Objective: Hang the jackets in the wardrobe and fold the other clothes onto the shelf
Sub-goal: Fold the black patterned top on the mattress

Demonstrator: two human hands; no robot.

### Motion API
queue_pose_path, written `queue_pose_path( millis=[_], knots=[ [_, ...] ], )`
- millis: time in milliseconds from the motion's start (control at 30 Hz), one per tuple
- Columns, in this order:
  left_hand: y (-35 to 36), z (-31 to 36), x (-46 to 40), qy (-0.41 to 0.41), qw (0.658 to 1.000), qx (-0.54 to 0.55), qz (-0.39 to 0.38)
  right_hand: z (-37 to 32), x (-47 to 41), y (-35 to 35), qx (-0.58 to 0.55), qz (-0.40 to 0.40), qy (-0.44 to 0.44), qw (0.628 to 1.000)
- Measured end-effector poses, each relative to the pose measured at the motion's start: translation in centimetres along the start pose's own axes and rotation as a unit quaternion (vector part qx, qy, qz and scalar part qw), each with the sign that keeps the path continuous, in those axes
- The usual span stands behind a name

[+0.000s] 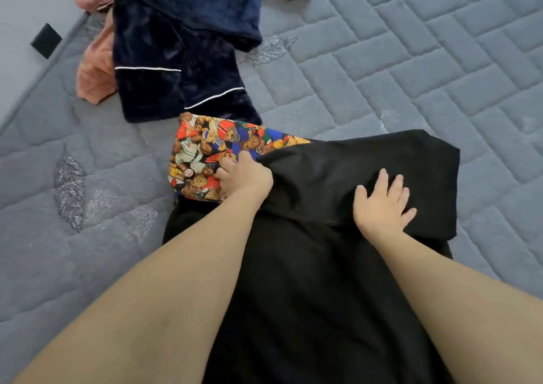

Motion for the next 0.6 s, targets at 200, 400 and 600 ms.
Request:
queue_pose_path(
  millis=[200, 400, 600],
  knots=[
    [-6.9, -4.1, -4.2, 0.182, 0.979, -0.064, 0.07, -3.9, -5.2, -1.3, -0.019, 0.054, 0.062, 0.996],
    [-9.0, -4.3, -6.8, 0.265, 0.874, -0.356, 0.196, -4.9, -11.3, -3.3, 0.141, 0.033, -0.173, 0.974],
    [-1.2, 1.6, -3.0, 0.362, 0.875, -0.273, 0.169, -2.7, -9.4, -0.6, 0.148, 0.134, -0.254, 0.946]
  ],
)
Point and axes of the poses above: each hand's wrist, its own x-axis away from the middle knuckle, its own y-axis out of the palm, z = x × y, the point moved 1 cm from there along -x, towards the middle knuckle, and after that the axes turned 7 degrees about -x, right-handed, at the moved point
